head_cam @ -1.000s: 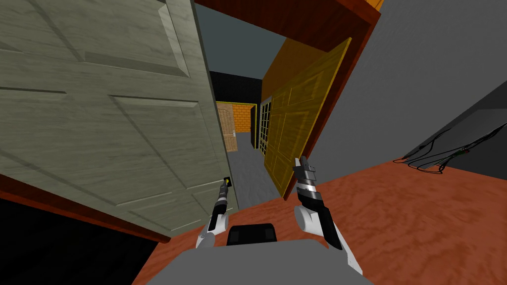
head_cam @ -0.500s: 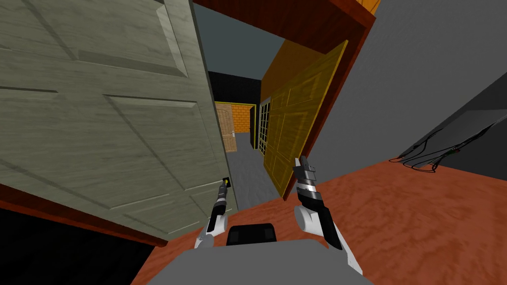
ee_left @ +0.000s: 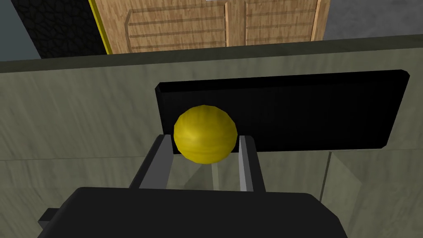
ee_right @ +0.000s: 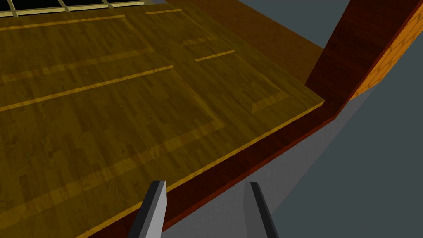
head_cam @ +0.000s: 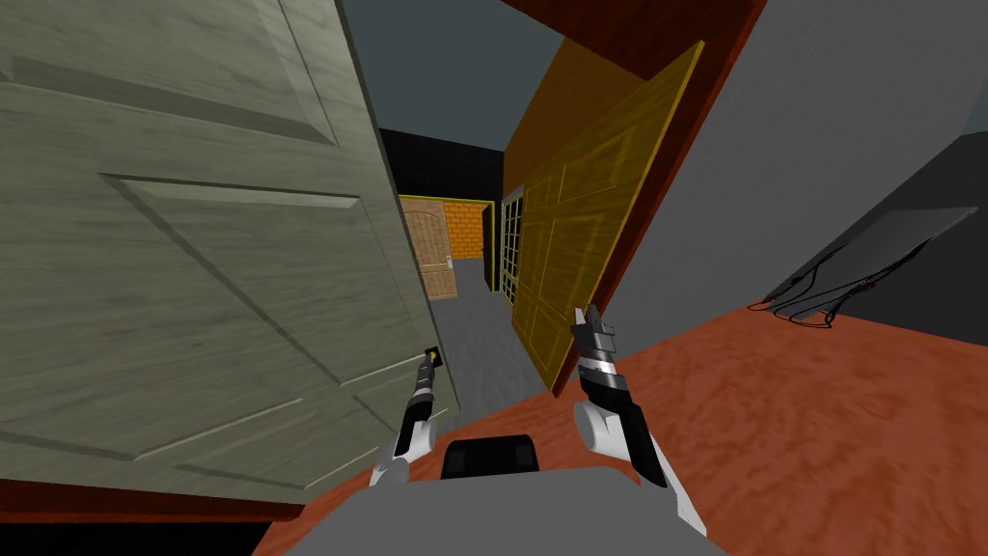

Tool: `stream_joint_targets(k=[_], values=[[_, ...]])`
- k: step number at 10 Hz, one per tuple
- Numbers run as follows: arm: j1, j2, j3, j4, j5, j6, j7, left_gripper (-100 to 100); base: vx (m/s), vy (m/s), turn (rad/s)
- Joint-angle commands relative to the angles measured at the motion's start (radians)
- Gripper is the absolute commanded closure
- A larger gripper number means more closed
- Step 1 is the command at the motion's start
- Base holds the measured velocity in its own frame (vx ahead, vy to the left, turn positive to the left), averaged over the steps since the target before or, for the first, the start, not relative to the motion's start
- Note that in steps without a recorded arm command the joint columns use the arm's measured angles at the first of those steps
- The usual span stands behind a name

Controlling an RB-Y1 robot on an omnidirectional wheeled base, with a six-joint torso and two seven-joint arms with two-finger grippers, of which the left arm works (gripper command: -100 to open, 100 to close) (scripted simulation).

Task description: Push the door open

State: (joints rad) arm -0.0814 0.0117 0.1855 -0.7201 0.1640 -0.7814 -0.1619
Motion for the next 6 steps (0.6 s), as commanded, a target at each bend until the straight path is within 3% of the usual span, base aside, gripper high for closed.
stream_joint_targets(k=[1,3,4,6], values=[[0.009,0.024,0.031,-0.025,0.024,-0.001,-0.015,100,0.192,0.011,-0.039],[0.019,0.038,0.059,-0.037,0.052,-0.003,-0.033,100,0.19,0.014,-0.013],[0.007,0.038,0.054,-0.011,0.051,-0.008,-0.022,-100,-0.012,-0.088,0.068],[0.007,0.034,0.057,-0.013,0.056,-0.005,-0.023,-100,-0.136,-0.158,0.044]])
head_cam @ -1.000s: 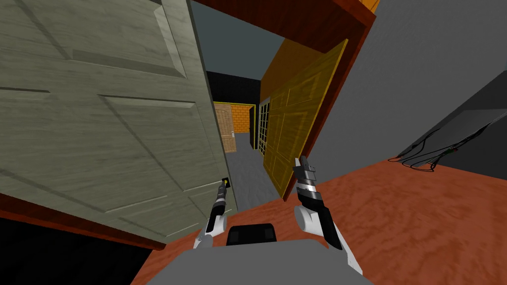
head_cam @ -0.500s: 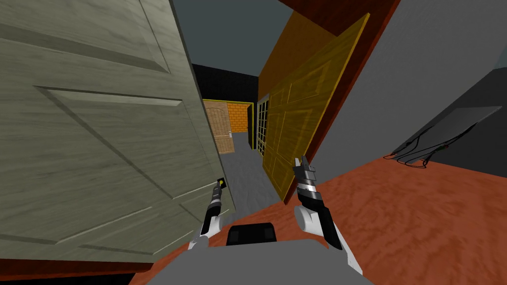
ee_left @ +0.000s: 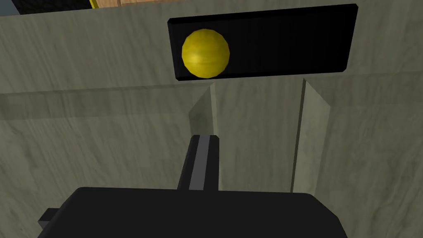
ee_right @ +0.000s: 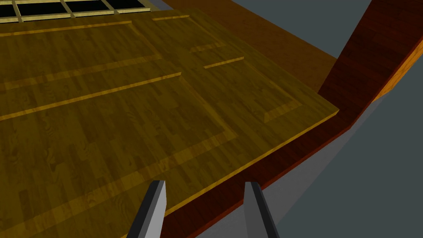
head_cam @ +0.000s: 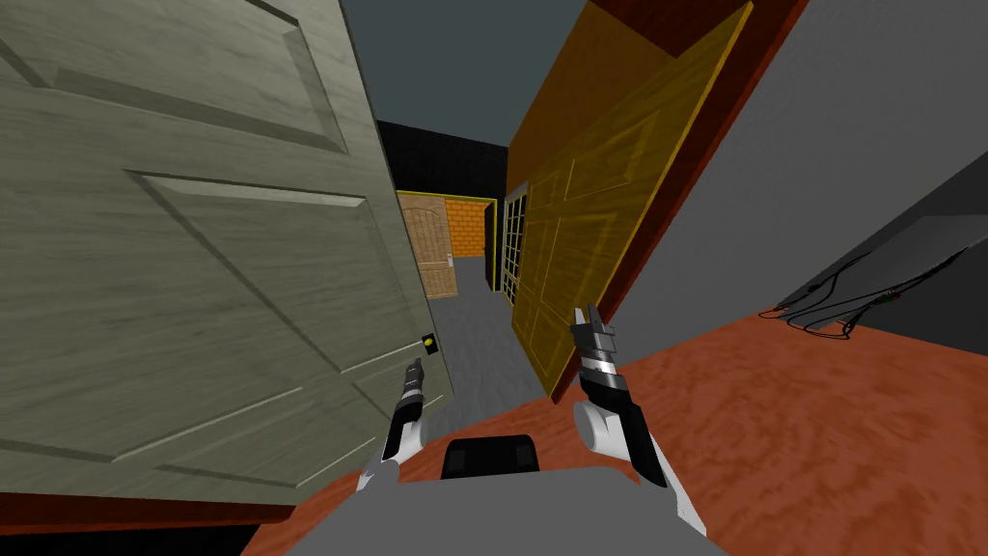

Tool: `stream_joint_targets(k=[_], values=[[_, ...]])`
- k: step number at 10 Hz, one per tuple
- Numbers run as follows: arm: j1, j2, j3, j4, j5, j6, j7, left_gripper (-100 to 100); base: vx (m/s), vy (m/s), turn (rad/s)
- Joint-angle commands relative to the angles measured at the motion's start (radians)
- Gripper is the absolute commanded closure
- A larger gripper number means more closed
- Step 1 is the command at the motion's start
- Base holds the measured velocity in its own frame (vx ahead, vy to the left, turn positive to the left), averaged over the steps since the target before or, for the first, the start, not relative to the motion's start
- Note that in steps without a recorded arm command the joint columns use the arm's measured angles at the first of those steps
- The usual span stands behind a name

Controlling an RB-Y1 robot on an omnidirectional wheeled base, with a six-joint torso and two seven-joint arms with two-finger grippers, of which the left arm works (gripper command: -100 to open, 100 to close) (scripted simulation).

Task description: Push the door open

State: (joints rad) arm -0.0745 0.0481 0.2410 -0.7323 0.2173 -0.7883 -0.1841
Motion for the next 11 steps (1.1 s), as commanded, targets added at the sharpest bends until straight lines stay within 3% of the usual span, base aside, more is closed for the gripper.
stream_joint_targets(k=[1,3,5,11], values=[[0.0,-0.01,0.005,-0.004,0.007,0.005,-0.001,-100,-0.175,-0.182,0.063],[-0.001,-0.038,0.012,-0.01,0.017,0.012,-0.003,-100,-0.172,-0.203,0.066],[0.009,-0.017,0.012,-0.017,0.016,0.009,-0.003,-100,0.015,-0.039,-0.008],[0.018,-0.005,0.019,-0.008,0.02,-0.017,-0.002,-100,0.184,0.08,-0.031]])
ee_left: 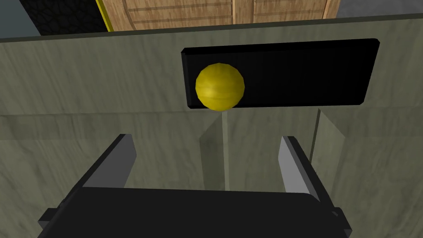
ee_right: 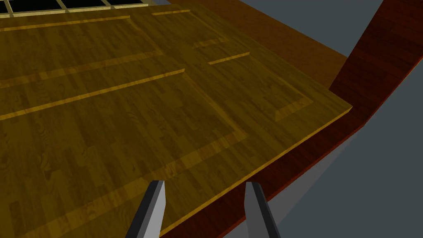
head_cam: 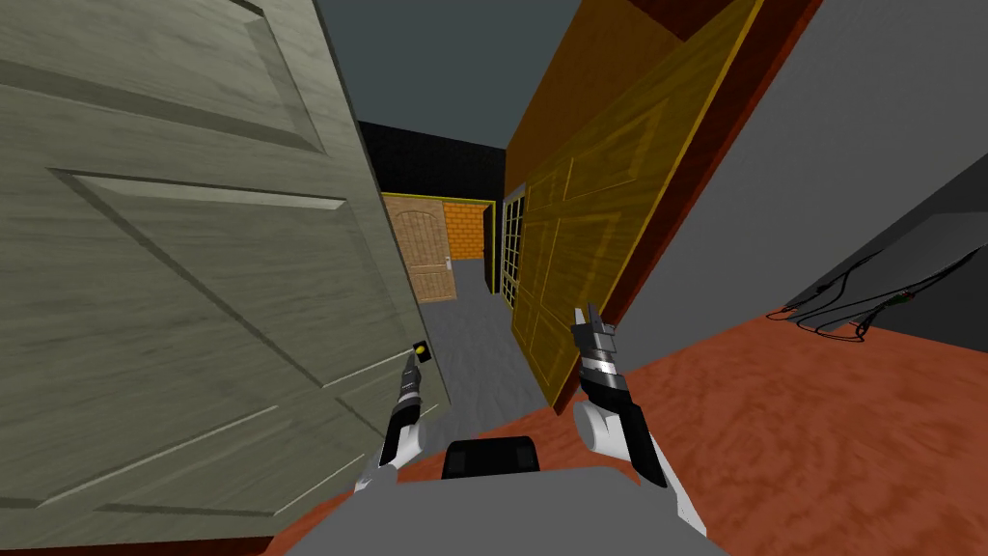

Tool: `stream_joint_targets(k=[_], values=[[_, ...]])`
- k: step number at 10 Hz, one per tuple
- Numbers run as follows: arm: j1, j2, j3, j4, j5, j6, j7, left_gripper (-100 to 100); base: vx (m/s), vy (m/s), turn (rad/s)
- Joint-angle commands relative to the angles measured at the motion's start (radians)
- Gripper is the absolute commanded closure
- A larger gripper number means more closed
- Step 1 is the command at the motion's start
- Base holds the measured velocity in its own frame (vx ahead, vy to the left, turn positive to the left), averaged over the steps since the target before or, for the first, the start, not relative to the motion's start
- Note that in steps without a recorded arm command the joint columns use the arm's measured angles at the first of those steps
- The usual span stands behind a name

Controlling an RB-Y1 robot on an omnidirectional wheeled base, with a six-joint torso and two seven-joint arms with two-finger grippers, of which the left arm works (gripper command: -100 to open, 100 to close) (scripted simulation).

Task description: Push the door open

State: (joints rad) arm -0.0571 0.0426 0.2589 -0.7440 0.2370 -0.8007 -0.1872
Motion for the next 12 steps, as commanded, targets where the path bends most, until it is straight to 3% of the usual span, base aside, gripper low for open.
stream_joint_targets(k=[1,4,5,6,11,12], values=[[0.003,-0.002,0.002,0.005,0.001,-0.01,0.001,-100,0.172,0.08,-0.031],[0.008,-0.018,0.005,0.01,0.004,-0.023,0.002,-100,0.176,0.074,-0.032],[0.011,-0.015,0.004,0.002,0.003,-0.017,0.001,-100,0.073,0.034,-0.001],[0.011,-0.015,0.004,0.002,0.003,-0.017,0.001,100,-0.016,-0.01,0.002],[0.011,-0.015,0.004,0.002,0.003,-0.017,0.001,100,-0.012,-0.005,-0.001],[0.02,-0.003,0.024,-0.003,0.023,-0.014,-0.009,100,0.097,0.021,-0.064]])
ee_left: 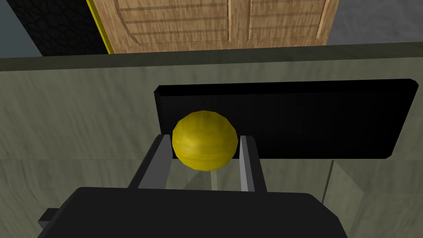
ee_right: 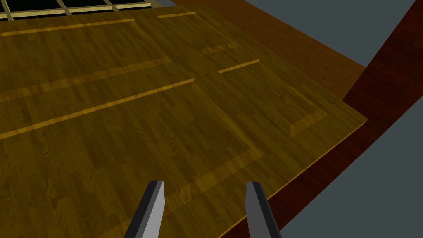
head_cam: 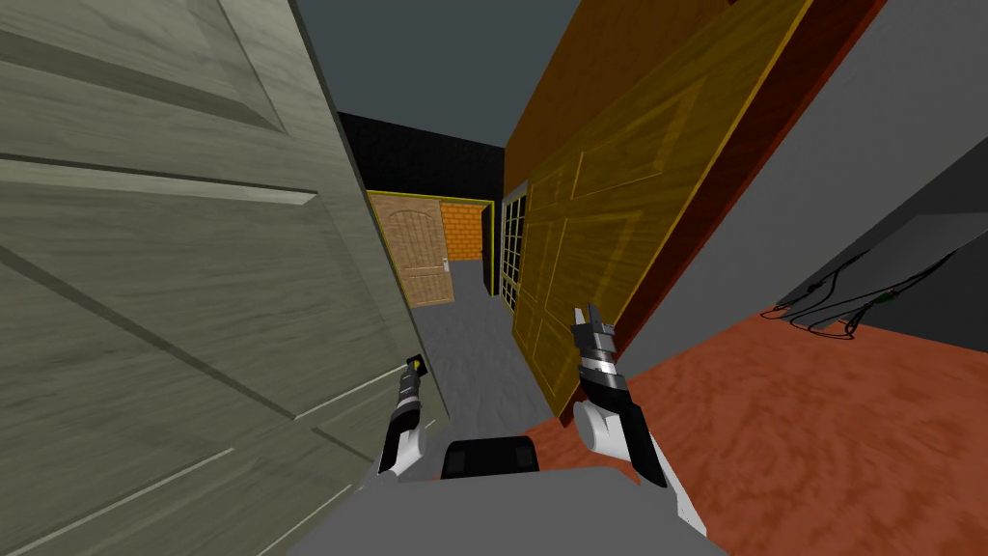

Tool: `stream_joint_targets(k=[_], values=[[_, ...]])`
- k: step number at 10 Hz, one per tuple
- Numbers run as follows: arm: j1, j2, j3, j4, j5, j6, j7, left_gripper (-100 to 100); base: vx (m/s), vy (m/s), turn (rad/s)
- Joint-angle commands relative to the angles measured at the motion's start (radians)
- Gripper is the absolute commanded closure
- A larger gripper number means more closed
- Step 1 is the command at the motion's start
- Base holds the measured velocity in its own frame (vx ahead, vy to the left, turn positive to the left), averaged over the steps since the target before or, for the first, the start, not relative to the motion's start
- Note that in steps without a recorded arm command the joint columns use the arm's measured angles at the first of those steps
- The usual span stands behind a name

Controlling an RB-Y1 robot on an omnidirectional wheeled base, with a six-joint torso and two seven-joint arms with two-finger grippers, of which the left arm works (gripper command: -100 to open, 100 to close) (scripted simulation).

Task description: Push the door open

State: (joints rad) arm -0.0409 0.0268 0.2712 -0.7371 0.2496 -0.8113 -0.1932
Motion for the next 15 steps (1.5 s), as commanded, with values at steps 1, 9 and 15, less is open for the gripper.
stream_joint_targets(k=[1,9,15], values=[[0.007,0.018,0.021,-0.013,0.019,-0.003,-0.007,100,0.166,0.013,-0.053],[0.047,0.052,0.125,-0.049,0.12,-0.001,-0.053,100,0.179,0.038,-0.042],[0.07,0.058,0.186,-0.071,0.18,0.0,-0.08,100,0.116,0.035,-0.032]])
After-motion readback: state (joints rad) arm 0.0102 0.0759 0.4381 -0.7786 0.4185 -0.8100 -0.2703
